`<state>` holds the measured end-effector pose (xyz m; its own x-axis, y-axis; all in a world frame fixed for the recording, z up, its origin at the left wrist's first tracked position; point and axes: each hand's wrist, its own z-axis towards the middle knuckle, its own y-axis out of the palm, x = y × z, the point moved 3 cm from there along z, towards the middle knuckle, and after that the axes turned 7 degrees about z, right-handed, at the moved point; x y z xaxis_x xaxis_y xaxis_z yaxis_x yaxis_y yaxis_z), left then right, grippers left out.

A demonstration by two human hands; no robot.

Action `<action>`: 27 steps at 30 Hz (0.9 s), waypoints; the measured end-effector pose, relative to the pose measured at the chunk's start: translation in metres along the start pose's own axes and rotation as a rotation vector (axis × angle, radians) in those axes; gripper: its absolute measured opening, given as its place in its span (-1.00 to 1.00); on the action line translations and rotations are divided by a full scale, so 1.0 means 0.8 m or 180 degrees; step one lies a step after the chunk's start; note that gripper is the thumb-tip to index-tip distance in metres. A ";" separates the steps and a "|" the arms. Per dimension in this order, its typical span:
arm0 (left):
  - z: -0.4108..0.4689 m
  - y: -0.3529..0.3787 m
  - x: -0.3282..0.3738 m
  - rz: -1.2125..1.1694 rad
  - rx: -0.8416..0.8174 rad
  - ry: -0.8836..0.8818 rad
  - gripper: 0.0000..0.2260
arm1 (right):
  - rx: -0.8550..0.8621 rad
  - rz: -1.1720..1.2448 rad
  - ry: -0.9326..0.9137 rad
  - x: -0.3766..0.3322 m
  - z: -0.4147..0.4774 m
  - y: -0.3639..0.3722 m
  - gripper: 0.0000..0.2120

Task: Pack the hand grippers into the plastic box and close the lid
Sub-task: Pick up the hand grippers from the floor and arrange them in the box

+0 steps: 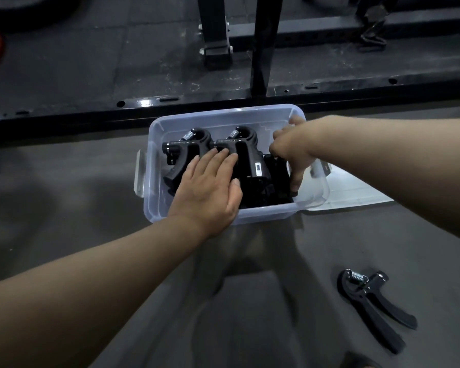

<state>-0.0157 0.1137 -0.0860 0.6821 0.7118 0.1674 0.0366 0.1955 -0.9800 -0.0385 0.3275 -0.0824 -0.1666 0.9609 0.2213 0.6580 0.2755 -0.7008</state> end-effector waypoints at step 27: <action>0.001 0.000 0.001 0.0021 -0.0035 -0.0020 -0.45 | 0.1105 -0.0717 -0.0363 -0.045 -0.033 0.047 -0.70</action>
<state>-0.0158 0.1151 -0.0854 0.6778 0.7173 0.1615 0.0401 0.1832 -0.9823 0.0117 0.3025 -0.0988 -0.3708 0.8673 0.3321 0.3129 0.4533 -0.8346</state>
